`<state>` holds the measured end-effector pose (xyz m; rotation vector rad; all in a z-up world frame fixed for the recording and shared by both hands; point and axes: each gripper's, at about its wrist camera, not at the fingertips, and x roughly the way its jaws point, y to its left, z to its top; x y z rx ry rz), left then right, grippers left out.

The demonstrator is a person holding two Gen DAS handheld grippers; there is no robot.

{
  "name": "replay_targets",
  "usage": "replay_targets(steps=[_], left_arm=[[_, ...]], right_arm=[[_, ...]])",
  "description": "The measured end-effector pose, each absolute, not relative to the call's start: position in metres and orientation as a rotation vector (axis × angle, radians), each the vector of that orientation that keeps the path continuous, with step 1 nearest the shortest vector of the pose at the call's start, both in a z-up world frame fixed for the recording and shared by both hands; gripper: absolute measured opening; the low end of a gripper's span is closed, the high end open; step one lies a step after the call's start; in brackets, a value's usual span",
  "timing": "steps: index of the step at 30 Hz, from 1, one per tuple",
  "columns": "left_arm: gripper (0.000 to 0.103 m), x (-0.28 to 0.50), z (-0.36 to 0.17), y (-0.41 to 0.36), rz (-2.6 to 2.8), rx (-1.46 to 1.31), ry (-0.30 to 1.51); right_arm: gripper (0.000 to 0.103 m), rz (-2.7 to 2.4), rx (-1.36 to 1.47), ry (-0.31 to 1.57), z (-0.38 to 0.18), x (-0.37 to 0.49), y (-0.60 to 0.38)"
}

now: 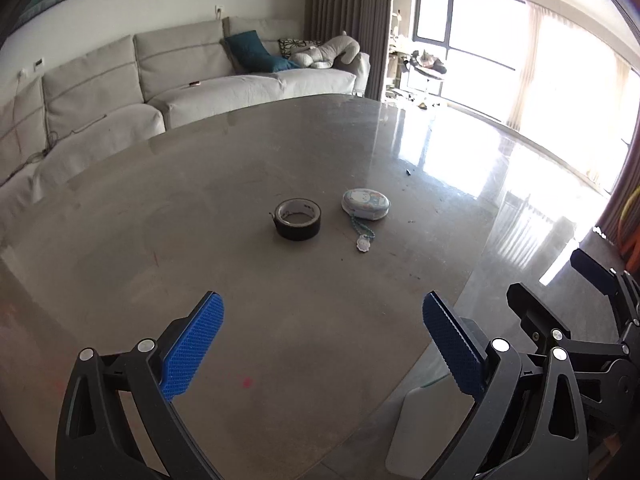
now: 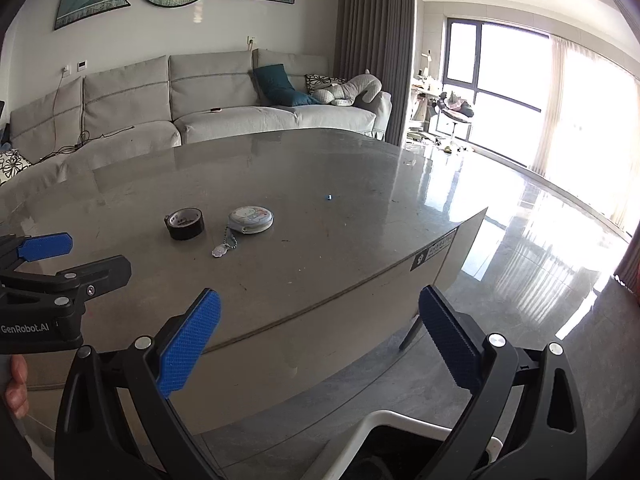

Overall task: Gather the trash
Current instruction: 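Move both open grippers back toward the tape roll and pouch, then grasp the black tape roll with the left gripper while the right gripper grasps the bear-print pouch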

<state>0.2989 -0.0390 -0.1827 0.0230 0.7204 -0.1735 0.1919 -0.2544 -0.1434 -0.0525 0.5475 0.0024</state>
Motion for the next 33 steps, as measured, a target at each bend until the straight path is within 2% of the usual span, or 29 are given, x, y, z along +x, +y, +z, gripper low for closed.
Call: replay_targets(steps=[8,14,30,33], left_arm=[[0.098,0.361,-0.174,-0.020,-0.075,0.041,0.721],[0.098,0.399,-0.186,-0.025,-0.070,0.108,0.735],[0.098,0.456,-0.227,-0.012,-0.008,0.042,0.865],[0.095,0.462,-0.240,-0.008,0.005,0.034,0.903]], right_arm=[[0.099,0.060,-0.097,0.495,-0.126,0.255,-0.230],[0.099,0.056,-0.070,0.516,-0.135,0.292,-0.235],[0.099,0.071,-0.117,0.558,-0.164,0.323,-0.224],[0.099,0.073,-0.144,0.558,-0.167,0.323,-0.220]])
